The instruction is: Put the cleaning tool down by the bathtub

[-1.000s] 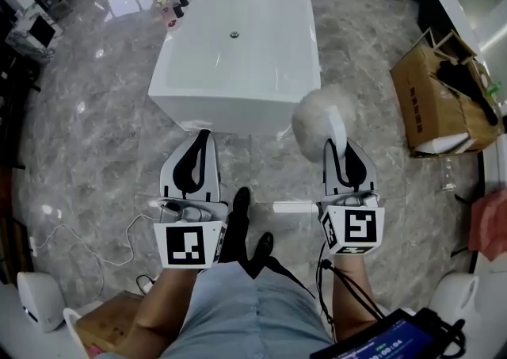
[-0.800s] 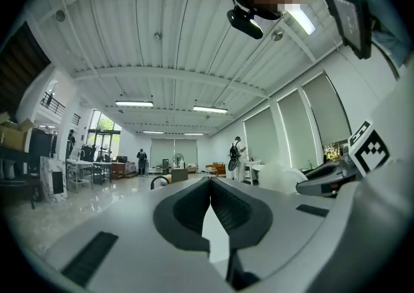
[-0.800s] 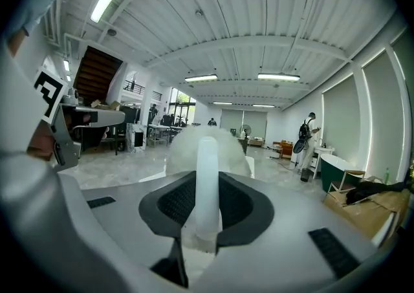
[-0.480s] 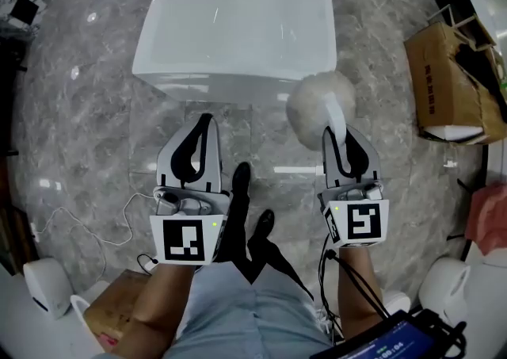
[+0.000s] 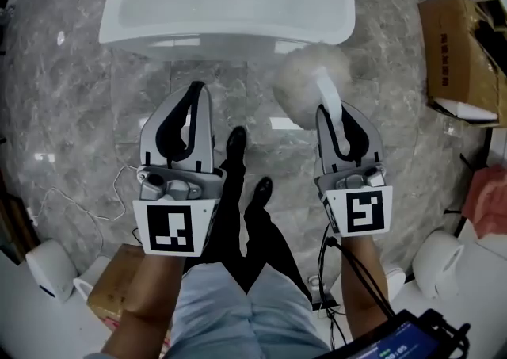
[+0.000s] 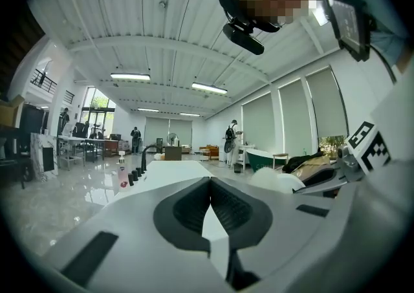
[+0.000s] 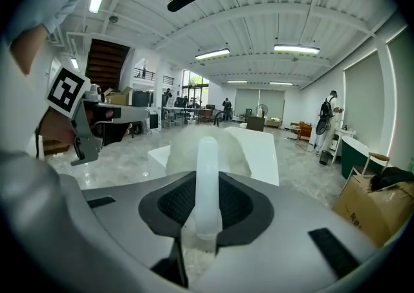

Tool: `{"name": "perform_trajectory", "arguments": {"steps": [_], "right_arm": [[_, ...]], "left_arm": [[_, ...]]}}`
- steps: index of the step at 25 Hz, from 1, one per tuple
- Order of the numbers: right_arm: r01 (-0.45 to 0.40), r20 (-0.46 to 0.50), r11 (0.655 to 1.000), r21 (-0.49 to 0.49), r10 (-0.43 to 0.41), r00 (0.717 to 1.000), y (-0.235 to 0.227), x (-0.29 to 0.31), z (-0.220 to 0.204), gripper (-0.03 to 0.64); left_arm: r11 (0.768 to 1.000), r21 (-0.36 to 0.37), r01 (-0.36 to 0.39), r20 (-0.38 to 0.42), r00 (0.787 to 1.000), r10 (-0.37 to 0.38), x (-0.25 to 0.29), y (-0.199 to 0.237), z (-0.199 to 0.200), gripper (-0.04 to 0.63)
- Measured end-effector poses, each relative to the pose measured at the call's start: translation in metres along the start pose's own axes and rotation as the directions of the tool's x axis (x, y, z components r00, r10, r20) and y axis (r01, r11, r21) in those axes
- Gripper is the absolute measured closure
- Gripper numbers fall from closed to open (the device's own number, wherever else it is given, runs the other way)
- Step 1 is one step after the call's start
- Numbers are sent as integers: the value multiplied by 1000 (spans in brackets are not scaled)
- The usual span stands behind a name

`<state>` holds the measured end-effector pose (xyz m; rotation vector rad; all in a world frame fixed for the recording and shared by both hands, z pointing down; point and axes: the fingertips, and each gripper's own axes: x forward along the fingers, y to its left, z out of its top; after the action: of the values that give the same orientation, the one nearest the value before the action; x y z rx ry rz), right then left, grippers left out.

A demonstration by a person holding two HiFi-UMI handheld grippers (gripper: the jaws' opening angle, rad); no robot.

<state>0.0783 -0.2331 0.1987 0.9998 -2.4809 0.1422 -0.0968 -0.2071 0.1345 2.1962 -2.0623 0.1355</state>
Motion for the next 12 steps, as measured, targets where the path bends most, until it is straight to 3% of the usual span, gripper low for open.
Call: {"name": "perform_trajectory", "arguments": {"steps": [6, 12], "right_arm": [[-30, 26, 999, -24, 30, 999, 3, 40, -26, 522], [-82, -31, 996, -44, 81, 996, 13, 90, -82, 520]], "left_arm": [[1000, -14, 27, -44, 999, -28, 22, 4, -53, 577], [999, -26, 40, -80, 996, -42, 46, 20, -114, 578]]}}
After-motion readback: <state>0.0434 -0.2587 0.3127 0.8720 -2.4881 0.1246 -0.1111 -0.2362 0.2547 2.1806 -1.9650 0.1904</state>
